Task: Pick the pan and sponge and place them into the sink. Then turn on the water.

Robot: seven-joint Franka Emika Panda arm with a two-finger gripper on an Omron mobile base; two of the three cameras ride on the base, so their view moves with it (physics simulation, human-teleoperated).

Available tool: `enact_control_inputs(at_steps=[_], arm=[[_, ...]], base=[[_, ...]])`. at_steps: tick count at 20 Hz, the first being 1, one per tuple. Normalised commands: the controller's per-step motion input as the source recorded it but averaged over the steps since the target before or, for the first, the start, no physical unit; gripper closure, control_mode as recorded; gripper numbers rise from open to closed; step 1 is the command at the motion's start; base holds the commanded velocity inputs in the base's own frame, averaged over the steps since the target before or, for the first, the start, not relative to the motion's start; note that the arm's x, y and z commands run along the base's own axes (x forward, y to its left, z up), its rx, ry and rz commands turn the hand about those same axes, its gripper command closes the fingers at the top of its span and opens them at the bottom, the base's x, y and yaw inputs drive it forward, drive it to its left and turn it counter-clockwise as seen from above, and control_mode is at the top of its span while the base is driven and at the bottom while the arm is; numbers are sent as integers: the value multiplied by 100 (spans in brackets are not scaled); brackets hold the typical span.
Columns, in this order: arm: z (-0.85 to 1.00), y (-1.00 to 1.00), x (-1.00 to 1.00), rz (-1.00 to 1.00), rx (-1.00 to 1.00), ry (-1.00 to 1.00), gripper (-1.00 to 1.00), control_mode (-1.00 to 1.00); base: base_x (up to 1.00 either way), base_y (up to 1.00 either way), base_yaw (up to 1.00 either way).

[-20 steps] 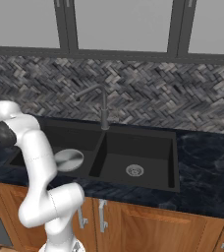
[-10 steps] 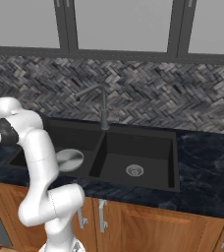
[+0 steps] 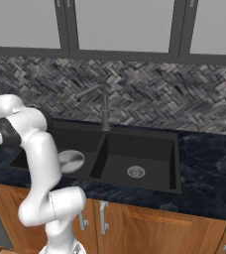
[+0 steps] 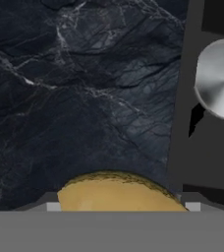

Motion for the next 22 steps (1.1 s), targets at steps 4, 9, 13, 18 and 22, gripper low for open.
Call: enact_control_inputs(at_steps=[4,9,13,18,22], arm=[[21,-31,-5,-11,-1,-1,100,-100],[15,-24,0,-14,-2,-1,100,-100],[13,-23,0,-14,-3,-1,100,-100],[15,-24,-1,-13,-2,-1,100,-100],[10,-23,0,-14,-3,-2,100,-100]], base=[[0,0,0],[0,0,0],[0,0,0],[0,0,0],[0,0,0]])
